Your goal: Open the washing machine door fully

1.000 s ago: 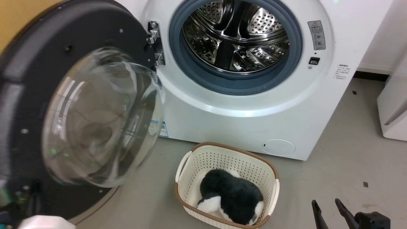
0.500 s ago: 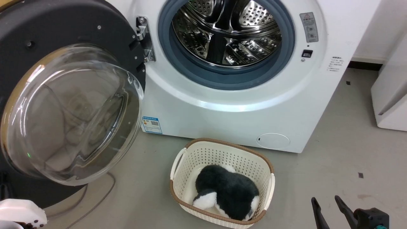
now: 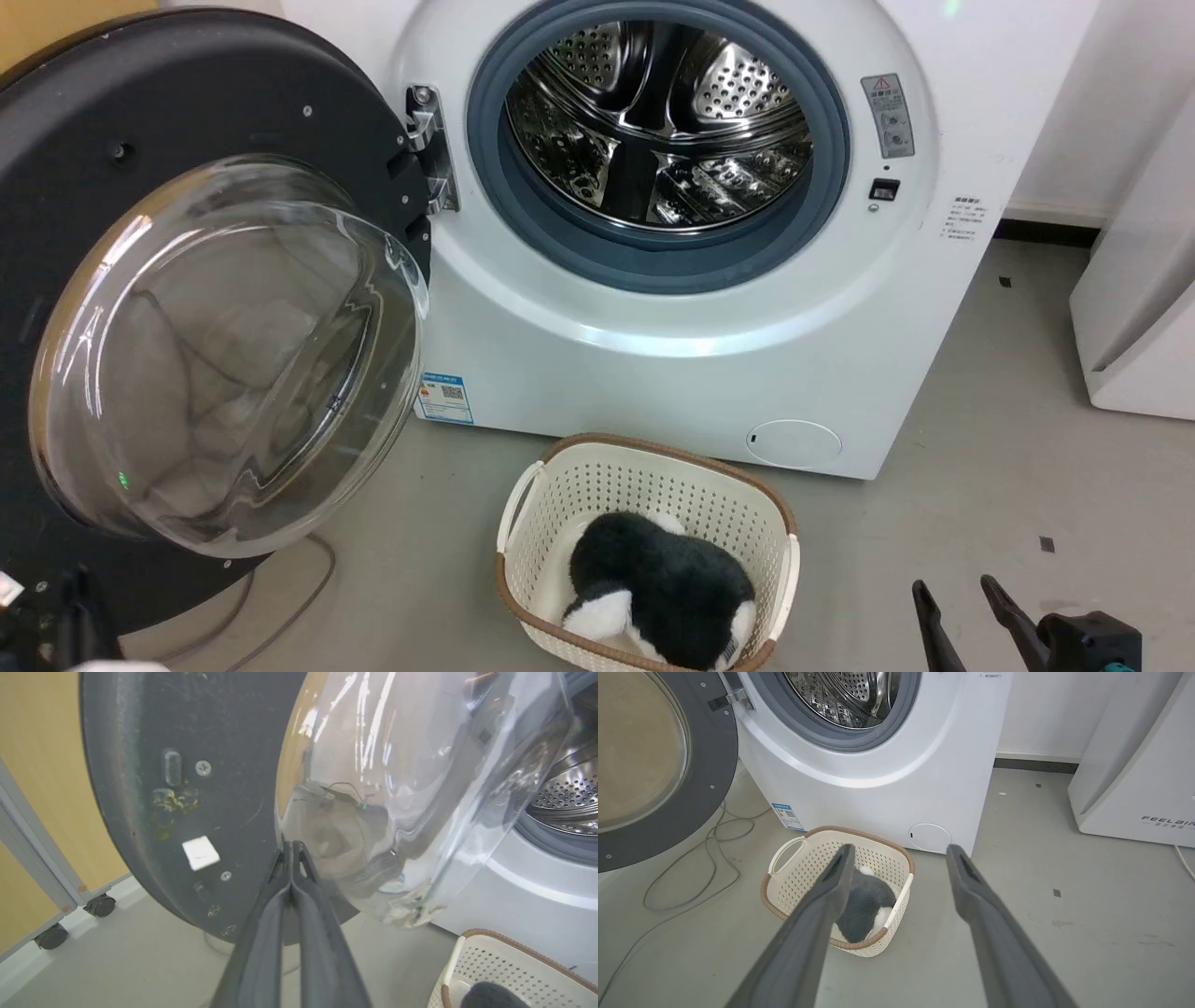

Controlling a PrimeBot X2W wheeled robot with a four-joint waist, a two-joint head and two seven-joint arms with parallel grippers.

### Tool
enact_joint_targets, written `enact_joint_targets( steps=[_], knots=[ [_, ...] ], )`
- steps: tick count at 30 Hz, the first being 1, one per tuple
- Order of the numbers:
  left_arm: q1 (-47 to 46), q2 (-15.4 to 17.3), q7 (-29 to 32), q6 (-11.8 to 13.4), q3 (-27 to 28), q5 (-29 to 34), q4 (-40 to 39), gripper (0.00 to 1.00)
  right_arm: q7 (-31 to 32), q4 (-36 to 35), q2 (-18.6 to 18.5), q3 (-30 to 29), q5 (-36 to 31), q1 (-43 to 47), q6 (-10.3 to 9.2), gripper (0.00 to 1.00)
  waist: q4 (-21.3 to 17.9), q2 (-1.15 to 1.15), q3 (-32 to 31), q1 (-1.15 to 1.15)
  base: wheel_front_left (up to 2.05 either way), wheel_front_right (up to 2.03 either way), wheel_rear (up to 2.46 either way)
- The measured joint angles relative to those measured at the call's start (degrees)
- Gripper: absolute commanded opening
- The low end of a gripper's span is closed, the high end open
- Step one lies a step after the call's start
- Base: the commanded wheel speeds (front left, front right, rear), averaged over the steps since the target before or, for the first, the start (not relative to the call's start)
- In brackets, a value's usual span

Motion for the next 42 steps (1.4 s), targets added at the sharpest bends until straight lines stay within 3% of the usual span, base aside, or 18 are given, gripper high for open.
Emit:
enact_joint_targets(
  steps=[2, 3, 5, 6, 17, 31, 42],
  knots=[
    [2.7, -1.5, 0.0, 0.0, -0.9, 1.0, -2.8, 0.0, -0.1, 0.0, 0.0, 0.0, 0.0, 0.0, 0.0, 1.0, 0.0, 0.0, -0.3, 0.0, 0.0, 0.0, 0.0],
    [3.9, -2.1, 0.0, 0.0, -1.3, 1.6, -4.1, 0.11, -0.1, 0.0, 0.0, 0.0, 0.0, 0.0, 0.0, 1.0, 0.0, 0.0, -0.5, 0.0, 0.0, 0.0, 0.0],
    [6.1, -3.8, 0.0, 0.0, -2.5, 2.1, -6.3, 0.82, -0.1, 0.0, 0.0, 0.0, 0.0, 0.0, 0.0, 1.0, 0.0, 0.0, -0.8, 0.0, 0.0, 0.0, 0.0],
    [7.1, -4.4, 0.0, 0.2, -3.3, 2.6, -7.2, 1.0, -0.1, 0.0, 0.0, 0.0, 0.0, 0.0, 0.0, 1.0, 0.0, 0.0, -0.9, 0.0, 0.0, 0.0, 0.0],
    [11.1, -7.3, 2.8, 0.3, -11.2, 6.4, -14.6, 1.0, 0.0, -2.7, 0.0, 0.7, -0.5, -0.1, 0.0, 1.0, -2.6, 0.0, -2.5, 0.0, 0.0, 0.0, 0.0],
    [8.7, -6.7, 4.7, -0.8, -17.3, 10.5, -15.9, 1.0, 1.9, -6.4, 0.0, 0.2, -2.2, 0.5, 0.0, 1.0, -9.6, 0.0, -3.1, 0.01, 0.0, 0.0, 0.0],
    [8.6, -6.5, 6.1, -0.4, -18.3, 11.0, -15.7, 1.0, 2.4, -7.0, 0.0, 0.8, -2.3, 1.1, 0.0, 1.0, -13.1, 0.0, -2.5, 0.01, 0.0, 0.0, 0.0]
  ],
)
